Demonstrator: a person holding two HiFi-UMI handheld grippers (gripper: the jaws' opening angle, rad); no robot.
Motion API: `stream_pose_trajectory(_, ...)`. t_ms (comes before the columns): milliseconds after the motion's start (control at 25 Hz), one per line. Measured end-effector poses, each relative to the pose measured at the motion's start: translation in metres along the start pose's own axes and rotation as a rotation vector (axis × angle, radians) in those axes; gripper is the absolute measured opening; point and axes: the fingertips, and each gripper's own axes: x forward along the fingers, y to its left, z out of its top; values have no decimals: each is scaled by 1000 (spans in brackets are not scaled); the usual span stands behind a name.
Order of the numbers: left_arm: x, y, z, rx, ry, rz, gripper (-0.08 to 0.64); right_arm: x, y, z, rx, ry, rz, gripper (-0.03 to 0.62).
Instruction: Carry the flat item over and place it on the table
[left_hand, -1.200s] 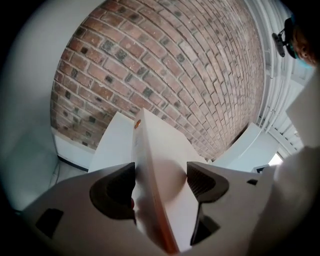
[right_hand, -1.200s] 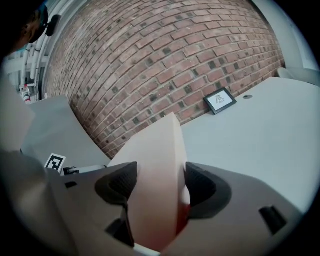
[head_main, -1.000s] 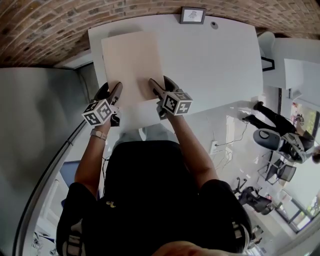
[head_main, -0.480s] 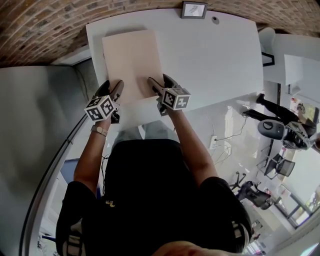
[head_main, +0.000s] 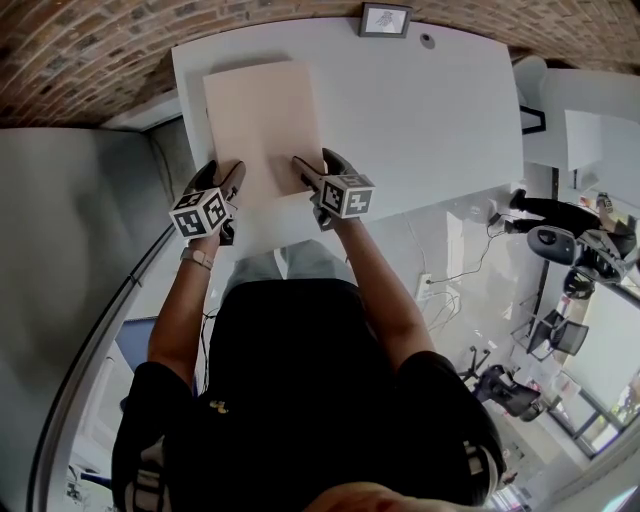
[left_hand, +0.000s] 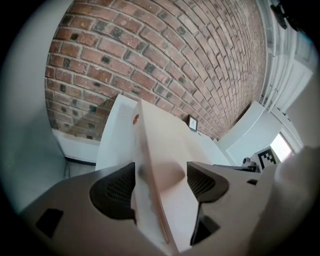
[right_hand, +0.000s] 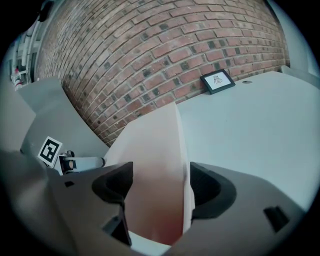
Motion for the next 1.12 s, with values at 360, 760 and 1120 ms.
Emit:
stream_pose_trajectory(360,-50,-13,37,94,-114,54,310,-36,20,42,-85,-112,22,317)
stream_pose_trajectory(760,-119,-108,102,382,-262,43,54,-109,104,113,-326,-288,185,46)
stream_pose_trajectory(1120,-192,-172,147,416,-456,-26,3,-175,175,154,-463,-398,317,15)
